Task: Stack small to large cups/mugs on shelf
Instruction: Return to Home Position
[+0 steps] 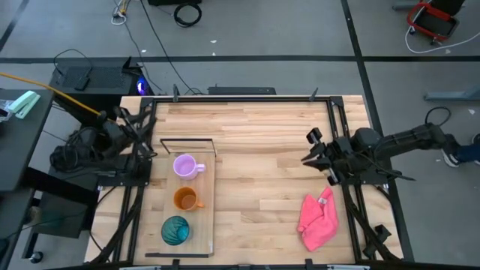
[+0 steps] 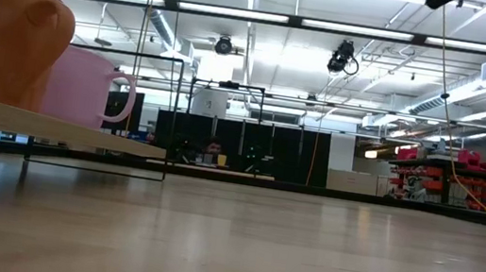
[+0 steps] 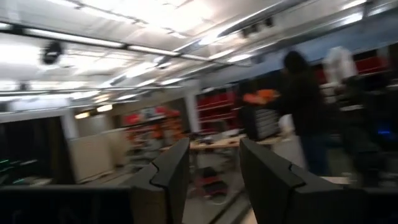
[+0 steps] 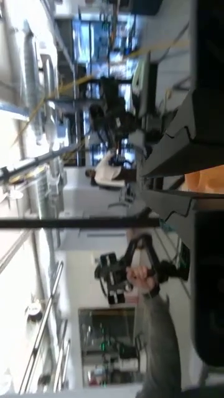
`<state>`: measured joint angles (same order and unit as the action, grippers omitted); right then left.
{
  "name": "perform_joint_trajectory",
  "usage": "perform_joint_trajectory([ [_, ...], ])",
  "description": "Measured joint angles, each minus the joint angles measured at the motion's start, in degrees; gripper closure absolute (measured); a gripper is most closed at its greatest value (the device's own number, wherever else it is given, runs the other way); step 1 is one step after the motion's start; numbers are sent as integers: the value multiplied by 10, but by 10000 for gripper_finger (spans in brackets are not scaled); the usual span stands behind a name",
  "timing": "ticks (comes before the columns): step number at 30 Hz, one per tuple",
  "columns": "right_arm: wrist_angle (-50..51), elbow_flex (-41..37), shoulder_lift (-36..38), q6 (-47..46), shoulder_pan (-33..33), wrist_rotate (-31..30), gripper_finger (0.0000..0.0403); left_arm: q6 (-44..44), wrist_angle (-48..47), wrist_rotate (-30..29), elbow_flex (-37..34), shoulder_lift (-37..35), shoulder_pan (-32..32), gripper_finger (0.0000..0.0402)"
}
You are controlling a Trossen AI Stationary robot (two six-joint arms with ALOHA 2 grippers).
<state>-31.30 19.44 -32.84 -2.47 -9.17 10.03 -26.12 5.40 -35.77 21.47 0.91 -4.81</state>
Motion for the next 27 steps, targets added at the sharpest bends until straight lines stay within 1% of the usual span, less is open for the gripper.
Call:
perform_joint_trajectory([
  [6, -2, 0, 12, -2, 64, 8, 352, -14, 1, -8, 0, 0, 65, 263],
  [13, 3, 0, 63, 15, 128, 8, 352, -46, 33, -23, 0, 1, 140, 258],
  [23, 67, 0, 131, 12, 220, 8, 352, -61, 64, -35, 0, 0, 240, 252],
  [25, 66, 0, 142, 10, 235, 8, 352, -53, 95, -22, 0, 0, 253, 254],
  [27, 65, 0, 151, 7, 245, 8, 352, -21, 110, 19, 0, 0, 259, 256],
])
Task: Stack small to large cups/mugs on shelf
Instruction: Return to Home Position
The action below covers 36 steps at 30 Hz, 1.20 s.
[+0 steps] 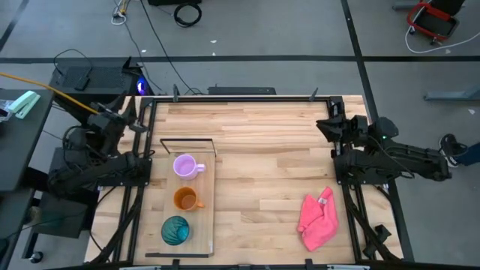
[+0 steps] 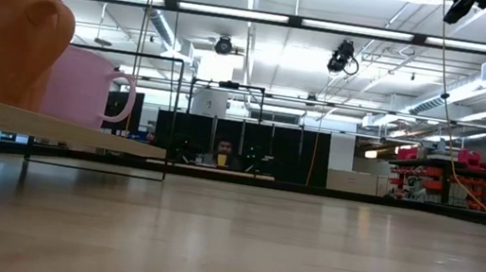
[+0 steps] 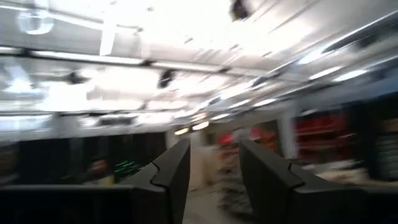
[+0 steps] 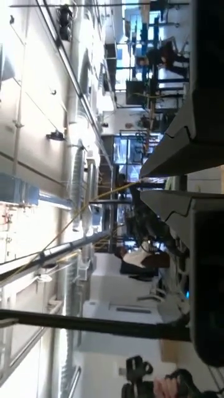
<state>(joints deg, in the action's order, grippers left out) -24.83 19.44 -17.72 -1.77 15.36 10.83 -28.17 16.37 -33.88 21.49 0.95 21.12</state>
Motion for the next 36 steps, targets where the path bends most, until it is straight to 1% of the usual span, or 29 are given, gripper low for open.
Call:
perform_joint_trajectory([
  [2, 0, 0, 1, -2, 3, 0, 352, 25, -4, 49, 0, 1, 1, 259],
  [4, 0, 0, -1, -15, 1, 2, 352, 47, -12, 83, 0, 8, 1, 261],
  [6, 1, 0, -3, -47, 1, 4, 352, 76, -29, 120, 0, 15, 1, 262],
  [7, 2, 0, -3, -79, 1, 5, 352, 90, -41, 145, 0, 17, 1, 262],
  [8, 1, 0, -4, -99, 1, 11, 352, 97, -54, 167, 0, 17, 1, 261],
  [10, 0, 0, -3, -90, -4, 54, 352, 103, -88, 191, 0, 24, 1, 259],
  [11, 0, 0, -3, -77, -10, 79, 352, 106, -110, 191, -1, 25, 1, 257],
  [13, 4, -1, -4, -65, -29, 94, 352, 116, -123, 191, -11, 29, 1, 255],
  [15, 3, -13, -3, -51, -50, 82, 352, 126, -110, 198, -32, 28, 1, 252],
  [17, -7, -30, -4, -45, -71, 58, 352, 126, -74, 202, -64, 28, 5, 251],
  [19, -32, -50, -4, -44, -89, 38, 352, 127, -36, 191, -91, 28, 20, 251],
  [22, -72, -85, -1, -45, -110, 28, 352, 131, -1, 187, -112, 27, 54, 255],
  [26, -113, -123, -1, -46, -126, 18, 352, 145, -3, 187, -122, 27, 110, 261],
  [29, -123, -147, -2, -52, -129, 1, 352, 156, -6, 187, -126, 29, 156, 262],
  [32, -141, -166, -1, -59, -129, -1, 352, 159, -5, 187, -126, 35, 201, 258],
  [36, -140, -183, -2, -53, -129, -9, 352, 175, -8, 187, -126, 42, 256, 252],
])
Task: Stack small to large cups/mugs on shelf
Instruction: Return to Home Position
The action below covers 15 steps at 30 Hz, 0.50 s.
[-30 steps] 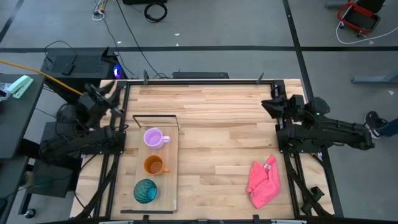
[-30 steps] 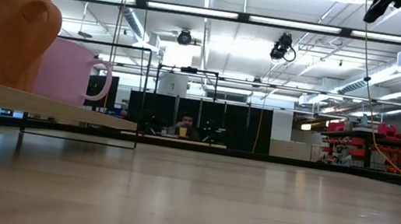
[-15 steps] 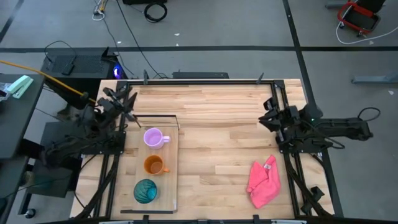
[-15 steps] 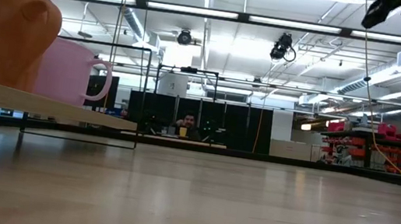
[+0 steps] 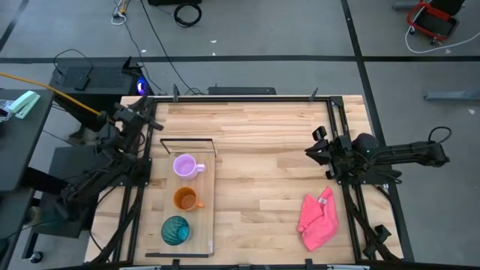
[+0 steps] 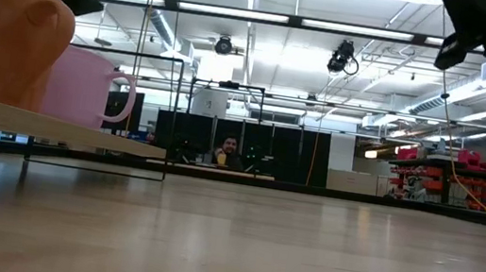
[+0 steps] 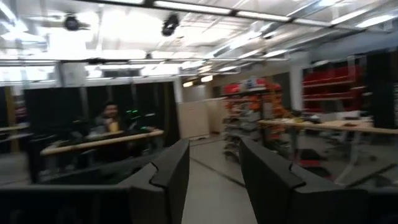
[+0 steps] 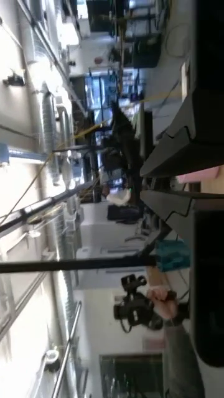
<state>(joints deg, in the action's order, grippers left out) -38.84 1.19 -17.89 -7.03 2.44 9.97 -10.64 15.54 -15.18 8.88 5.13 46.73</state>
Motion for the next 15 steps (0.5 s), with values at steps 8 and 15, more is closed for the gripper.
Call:
perform_joint_trajectory([
  [8, 5, -8, 0, 21, 0, -50, 352, 45, -14, 9, 0, 1, 61, 257],
  [15, 35, -8, 0, 18, 0, -50, 352, 42, -51, 31, 0, 1, 66, 264],
])
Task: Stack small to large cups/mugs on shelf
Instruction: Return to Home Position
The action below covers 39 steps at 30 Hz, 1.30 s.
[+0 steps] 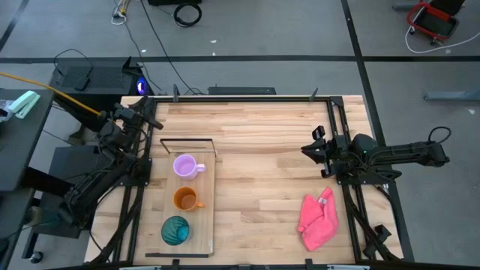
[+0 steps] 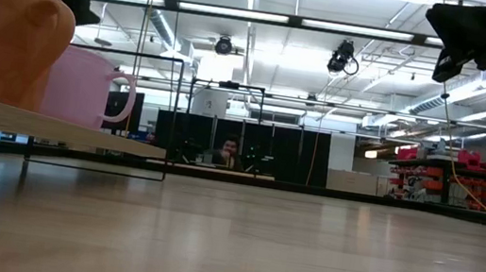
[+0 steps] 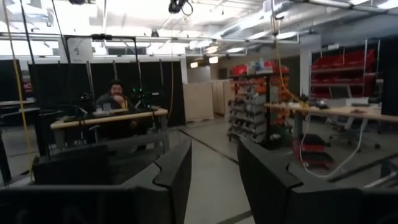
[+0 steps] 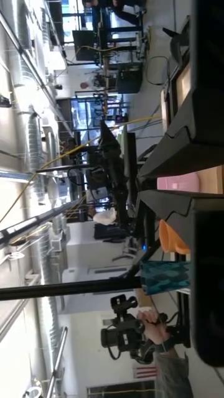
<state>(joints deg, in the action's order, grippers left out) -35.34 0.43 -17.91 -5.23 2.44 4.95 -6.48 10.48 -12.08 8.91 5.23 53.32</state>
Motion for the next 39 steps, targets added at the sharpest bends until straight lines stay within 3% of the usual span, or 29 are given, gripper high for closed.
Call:
perform_joint_trajectory([
  [5, 0, 0, 0, -2, 0, 0, 352, -1, -7, -10, 0, 0, 0, 259],
  [11, 2, 0, 0, -2, 0, 0, 352, -1, -44, -77, 0, 0, 8, 253],
  [17, 38, 0, -1, 12, 0, -5, 352, -2, -96, -78, 0, 1, 13, 259],
  [39, 105, 0, -1, 20, 0, -19, 352, 10, -97, -78, 0, 15, 13, 256],
])
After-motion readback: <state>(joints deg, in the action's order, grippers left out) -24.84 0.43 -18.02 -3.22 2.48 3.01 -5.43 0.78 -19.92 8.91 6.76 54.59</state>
